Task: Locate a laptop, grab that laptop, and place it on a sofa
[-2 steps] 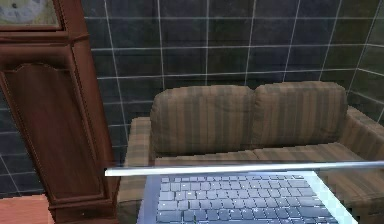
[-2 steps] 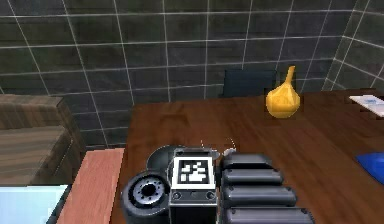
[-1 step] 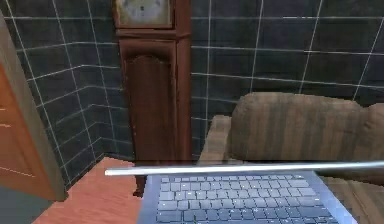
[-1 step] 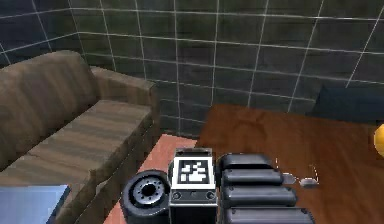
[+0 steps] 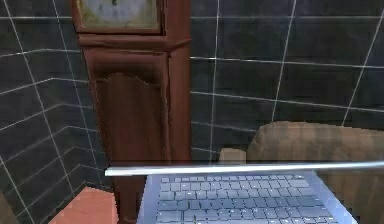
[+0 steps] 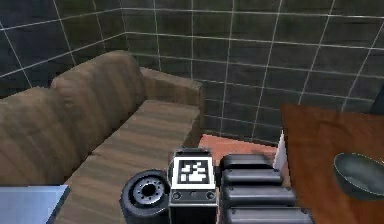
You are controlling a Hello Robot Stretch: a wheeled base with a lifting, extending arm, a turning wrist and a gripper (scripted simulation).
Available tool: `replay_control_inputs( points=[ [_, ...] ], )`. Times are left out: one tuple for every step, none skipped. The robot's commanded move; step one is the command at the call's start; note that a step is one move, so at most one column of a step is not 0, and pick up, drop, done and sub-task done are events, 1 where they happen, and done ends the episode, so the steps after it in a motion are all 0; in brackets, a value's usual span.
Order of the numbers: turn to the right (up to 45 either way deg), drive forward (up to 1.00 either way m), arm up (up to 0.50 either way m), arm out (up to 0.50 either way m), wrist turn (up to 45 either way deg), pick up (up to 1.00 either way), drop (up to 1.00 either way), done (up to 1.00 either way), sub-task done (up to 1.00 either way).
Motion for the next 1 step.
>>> replay_control_inputs(
  points=[
    [45.0,0.0,0.0,0.0,0.0,0.0,0.0,0.0,0.0]
  ],
)
